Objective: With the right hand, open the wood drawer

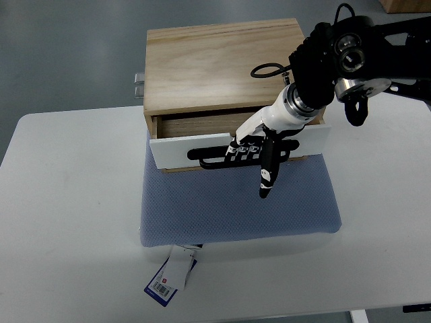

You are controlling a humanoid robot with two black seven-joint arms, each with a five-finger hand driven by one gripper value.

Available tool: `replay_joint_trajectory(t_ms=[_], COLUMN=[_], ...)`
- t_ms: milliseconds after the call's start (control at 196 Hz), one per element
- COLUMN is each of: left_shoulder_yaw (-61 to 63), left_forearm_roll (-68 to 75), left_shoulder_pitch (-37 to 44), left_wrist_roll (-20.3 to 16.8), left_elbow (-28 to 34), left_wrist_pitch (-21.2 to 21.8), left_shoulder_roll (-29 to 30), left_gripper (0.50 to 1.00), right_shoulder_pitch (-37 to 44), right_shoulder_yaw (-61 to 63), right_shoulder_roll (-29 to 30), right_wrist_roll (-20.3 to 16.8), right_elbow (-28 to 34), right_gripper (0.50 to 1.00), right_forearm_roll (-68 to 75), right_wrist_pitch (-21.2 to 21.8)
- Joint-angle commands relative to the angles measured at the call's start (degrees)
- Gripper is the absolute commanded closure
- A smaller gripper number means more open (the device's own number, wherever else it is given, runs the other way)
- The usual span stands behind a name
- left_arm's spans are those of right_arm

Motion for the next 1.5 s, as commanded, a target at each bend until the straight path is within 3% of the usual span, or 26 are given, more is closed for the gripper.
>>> replay_joint_trajectory(t_ms=[0, 225, 578, 880, 951, 1003, 1008, 1084, 1136, 1141, 1335, 1494], left_shoulder_yaw=[-0.01, -0.01, -0.01, 0.08, 0.08, 0.08, 0.08, 0.16, 0.16, 0.16, 0.25, 0.16], left_forearm_roll=[0.0, 0.0, 0.0, 0.0, 0.0, 0.0, 0.0, 0.0, 0.0, 0.0, 0.08, 0.08], left_shoulder_pitch=[0.0, 0.0, 0.0, 0.0, 0.0, 0.0, 0.0, 0.0, 0.0, 0.0, 0.0, 0.0], left_wrist_roll=[0.0, 0.0, 0.0, 0.0, 0.0, 0.0, 0.0, 0.0, 0.0, 0.0, 0.0, 0.0], left_elbow=[0.02, 0.02, 0.02, 0.02, -0.07, -0.07, -0.07, -0.16, -0.16, -0.24, -0.51, -0.51], left_wrist_pitch=[0.0, 0.0, 0.0, 0.0, 0.0, 0.0, 0.0, 0.0, 0.0, 0.0, 0.09, 0.09], left_shoulder_roll=[0.0, 0.0, 0.0, 0.0, 0.0, 0.0, 0.0, 0.0, 0.0, 0.0, 0.0, 0.0], left_gripper=[0.5, 0.5, 0.5, 0.5, 0.5, 0.5, 0.5, 0.5, 0.5, 0.5, 0.5, 0.5], right_shoulder_pitch=[1.03, 1.56, 3.4, 6.66, 6.48, 6.48, 5.87, 3.15, 3.14, 0.1, -13.65, -28.76], right_shoulder_yaw=[0.15, 0.15, 1.47, 7.71, 14.38, 14.39, 17.87, 22.29, 22.3, 26.21, 43.13, 57.72], right_shoulder_roll=[-1.29, -5.07, -7.88, -8.94, -11.92, -11.92, -13.32, -14.82, -14.82, -15.43, -14.82, -11.05], right_wrist_roll=[0.0, 0.0, 0.0, 0.0, 0.0, 0.0, 0.0, 0.0, 0.0, 0.0, 0.0, 11.54], right_elbow=[2.25, 6.82, 10.77, 10.16, 4.8, 4.79, 0.18, -6.53, -6.54, -12.46, -30.71, -40.12], right_gripper=[0.57, 0.57, 0.57, 0.566, 0.564, 0.564, 0.564, 0.562, 0.562, 0.562, 0.562, 0.564], right_forearm_roll=[0.68, 2.7, 7.0, 9.02, 9.02, 9.02, 8.85, 8.67, 8.67, 8.59, 8.85, 9.73], right_wrist_pitch=[1.19, 4.97, 4.99, 4.99, 4.99, 4.99, 4.99, 3.66, 3.66, 2.26, -2.76, -4.34])
